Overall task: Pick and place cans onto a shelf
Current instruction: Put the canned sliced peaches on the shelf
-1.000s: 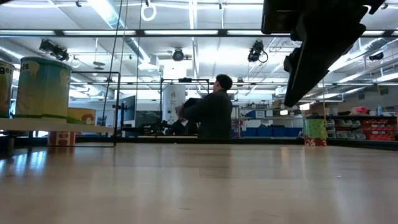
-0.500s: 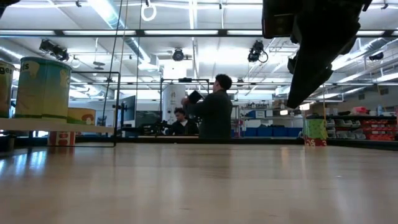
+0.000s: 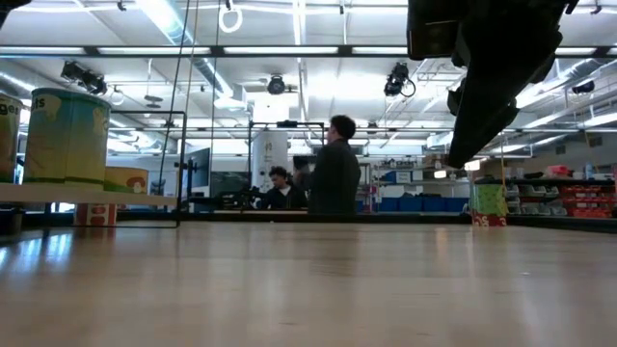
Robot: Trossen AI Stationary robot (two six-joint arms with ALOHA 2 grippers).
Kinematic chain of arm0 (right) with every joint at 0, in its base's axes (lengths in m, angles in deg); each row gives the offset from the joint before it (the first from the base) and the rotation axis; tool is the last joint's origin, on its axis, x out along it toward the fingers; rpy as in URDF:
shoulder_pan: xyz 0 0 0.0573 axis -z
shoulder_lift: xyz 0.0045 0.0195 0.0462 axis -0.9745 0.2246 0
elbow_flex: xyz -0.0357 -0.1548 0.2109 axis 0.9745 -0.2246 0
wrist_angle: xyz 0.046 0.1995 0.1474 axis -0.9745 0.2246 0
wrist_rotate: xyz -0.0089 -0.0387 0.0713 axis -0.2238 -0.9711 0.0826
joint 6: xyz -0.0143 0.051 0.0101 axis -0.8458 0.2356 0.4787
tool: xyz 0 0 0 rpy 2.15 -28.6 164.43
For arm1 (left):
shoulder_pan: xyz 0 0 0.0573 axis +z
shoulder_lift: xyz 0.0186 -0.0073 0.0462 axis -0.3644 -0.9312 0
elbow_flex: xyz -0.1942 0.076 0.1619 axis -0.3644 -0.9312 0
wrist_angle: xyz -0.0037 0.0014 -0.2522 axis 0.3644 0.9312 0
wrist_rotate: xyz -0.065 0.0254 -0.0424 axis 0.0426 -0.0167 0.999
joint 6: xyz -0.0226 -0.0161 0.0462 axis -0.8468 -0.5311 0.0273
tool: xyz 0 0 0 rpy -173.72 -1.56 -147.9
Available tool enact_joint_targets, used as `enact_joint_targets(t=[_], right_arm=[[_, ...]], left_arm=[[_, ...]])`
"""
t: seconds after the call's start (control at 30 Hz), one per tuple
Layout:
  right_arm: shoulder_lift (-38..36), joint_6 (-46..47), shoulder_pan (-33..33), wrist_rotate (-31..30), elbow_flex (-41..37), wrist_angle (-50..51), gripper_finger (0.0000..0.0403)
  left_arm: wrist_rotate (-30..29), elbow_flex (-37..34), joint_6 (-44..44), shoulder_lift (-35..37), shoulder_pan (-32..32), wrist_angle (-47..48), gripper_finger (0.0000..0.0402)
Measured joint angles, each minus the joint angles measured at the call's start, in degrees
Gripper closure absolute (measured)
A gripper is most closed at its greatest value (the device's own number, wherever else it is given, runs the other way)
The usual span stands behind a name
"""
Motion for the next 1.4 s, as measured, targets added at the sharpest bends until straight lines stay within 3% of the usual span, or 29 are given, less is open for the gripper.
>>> enact_joint_targets(t=[0.27,0.6,0.93,1.4], right_arm=[[0.0,0.0,0.0,1.0,0.0,0.0,0.0153],[0.0,0.1,-0.1,1.0,0.0,0.0,0.0153],[0.0,0.1,-0.1,1.0,0.0,0.0,0.0153],[0.0,0.1,-0.1,0.7,0.0,0.0,0.0153]], left_arm=[[-3.9,-2.5,1.2,-0.1,-0.1,-0.4,0.0104],[-2.1,-3.9,4.4,-0.1,-0.1,-1.1,0.0055],[4.1,-3.2,7.3,0.0,-0.1,-0.8,0.0052],[2.8,2.5,11.3,0.0,0.0,3.9,0.0051]])
